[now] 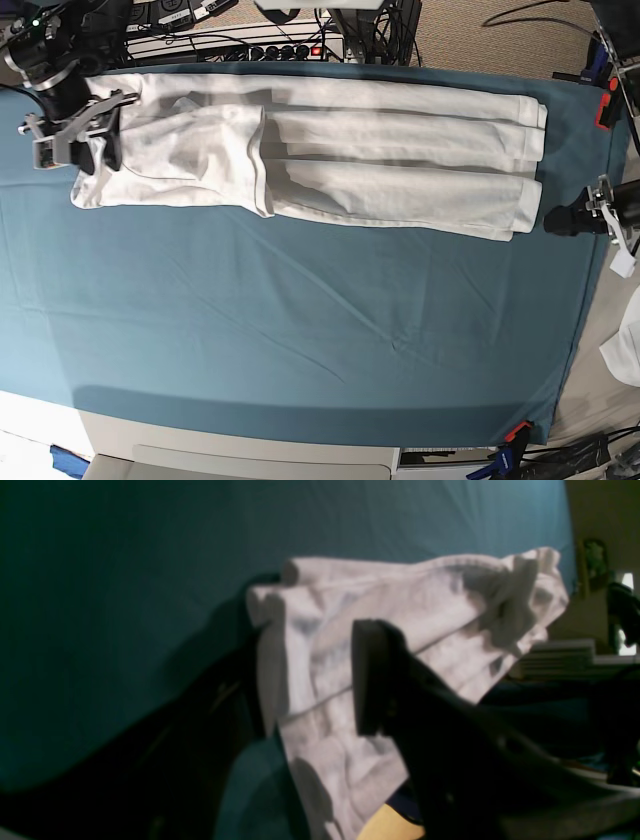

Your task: Fold the T-shirt properly

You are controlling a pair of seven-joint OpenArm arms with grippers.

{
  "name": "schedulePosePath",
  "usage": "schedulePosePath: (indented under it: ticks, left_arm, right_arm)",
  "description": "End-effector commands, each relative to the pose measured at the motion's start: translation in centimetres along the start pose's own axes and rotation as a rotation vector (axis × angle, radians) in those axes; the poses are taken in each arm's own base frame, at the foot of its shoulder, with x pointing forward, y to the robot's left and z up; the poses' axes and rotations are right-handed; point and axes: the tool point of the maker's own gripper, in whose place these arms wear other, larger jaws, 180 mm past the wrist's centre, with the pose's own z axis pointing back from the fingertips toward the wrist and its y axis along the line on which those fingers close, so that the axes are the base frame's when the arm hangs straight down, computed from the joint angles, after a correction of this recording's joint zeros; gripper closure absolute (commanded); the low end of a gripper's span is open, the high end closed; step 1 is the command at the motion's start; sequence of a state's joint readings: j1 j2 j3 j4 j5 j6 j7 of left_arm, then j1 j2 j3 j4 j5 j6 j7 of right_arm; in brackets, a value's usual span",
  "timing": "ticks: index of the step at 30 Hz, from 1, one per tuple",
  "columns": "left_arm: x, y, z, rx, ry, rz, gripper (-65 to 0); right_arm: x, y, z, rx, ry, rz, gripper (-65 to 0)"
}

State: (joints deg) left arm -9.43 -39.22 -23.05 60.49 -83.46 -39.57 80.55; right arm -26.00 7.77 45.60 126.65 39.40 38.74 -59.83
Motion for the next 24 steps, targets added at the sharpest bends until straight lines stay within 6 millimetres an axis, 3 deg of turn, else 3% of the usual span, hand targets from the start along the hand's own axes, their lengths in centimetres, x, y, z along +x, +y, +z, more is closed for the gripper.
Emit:
schedulePosePath:
  ticks: [1,10,13,24]
  left_arm:
    - [1.5,-0.2,1.2,0.005,-0.038,-0.032,-24.9]
    - [-4.0,1.1,1.5,0.033,0.055,0.059,-25.2]
    - [-5.9,1.4,1.6,0.038,0.086,0.081,-30.6]
    - [-7.2,1.2,0.9,0.025,0.095,0.128,-32.6]
  right_arm:
    - [1.1,-0.5,0.3,-0.020,-0.040,0.010,-25.5]
    - [1.0,-0.8,0.4,-0.033,-0.037,0.004,-25.5]
    - [1.1,-0.7,0.4,-0.029,-0.040,0.001,-25.5]
    - [1.1,-0.7,0.4,-0.027,-0.043,0.000,-25.5]
